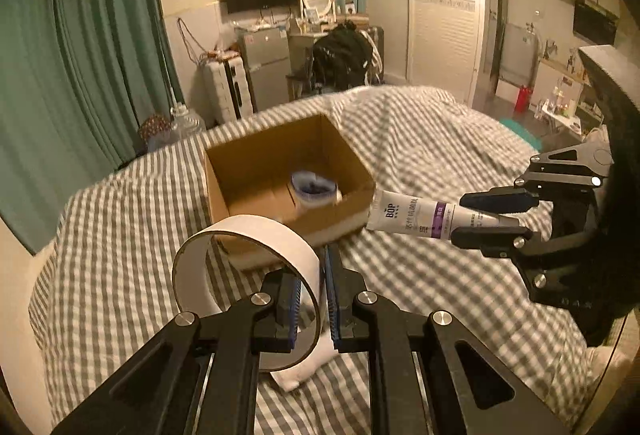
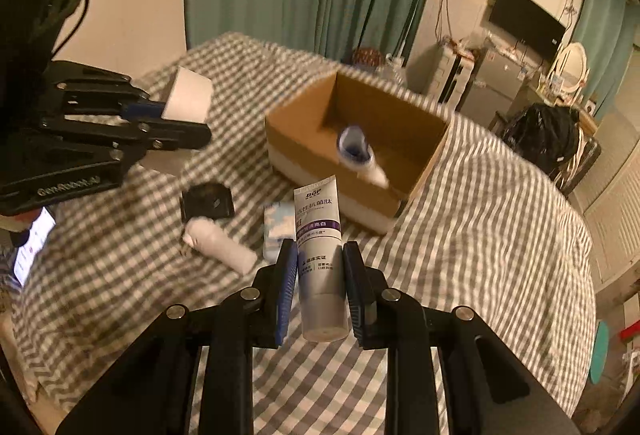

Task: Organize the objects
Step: 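Carry the tape roll and tube into the box and release both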

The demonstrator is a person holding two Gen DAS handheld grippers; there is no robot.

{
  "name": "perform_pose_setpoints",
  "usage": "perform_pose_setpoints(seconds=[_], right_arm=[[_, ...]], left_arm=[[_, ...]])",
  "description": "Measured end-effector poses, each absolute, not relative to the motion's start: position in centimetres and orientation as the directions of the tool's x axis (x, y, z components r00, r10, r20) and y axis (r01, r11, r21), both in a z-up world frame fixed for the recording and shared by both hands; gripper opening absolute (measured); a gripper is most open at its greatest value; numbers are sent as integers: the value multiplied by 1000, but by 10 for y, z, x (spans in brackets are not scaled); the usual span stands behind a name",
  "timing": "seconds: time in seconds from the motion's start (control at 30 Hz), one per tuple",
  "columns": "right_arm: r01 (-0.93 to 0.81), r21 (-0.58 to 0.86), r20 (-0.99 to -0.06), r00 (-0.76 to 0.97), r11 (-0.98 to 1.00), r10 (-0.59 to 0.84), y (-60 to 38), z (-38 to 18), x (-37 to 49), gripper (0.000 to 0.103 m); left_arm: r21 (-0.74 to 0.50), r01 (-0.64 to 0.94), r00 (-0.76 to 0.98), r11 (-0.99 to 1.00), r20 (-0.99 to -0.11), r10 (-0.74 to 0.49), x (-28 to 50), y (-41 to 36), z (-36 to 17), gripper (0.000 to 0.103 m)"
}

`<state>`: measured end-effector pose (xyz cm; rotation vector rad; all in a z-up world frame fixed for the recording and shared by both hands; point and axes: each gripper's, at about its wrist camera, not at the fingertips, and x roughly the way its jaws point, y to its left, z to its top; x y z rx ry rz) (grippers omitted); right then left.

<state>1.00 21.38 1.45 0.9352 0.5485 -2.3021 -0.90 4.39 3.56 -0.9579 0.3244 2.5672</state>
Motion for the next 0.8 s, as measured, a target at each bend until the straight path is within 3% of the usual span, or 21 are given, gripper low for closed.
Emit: perform_pose_setpoints(seconds=[0.43,0.8], right_arm=[[627,-133,-610,-663,-768,-435,185,76,-55,23],[584,-36,-637,-638,-811,-432,167,36,-165,23]], left_arm=[[83,-387,-727,-918,-640,248,-109,53,68,12],[80,-366,-668,-927,-717,202,-213,59,5,11]])
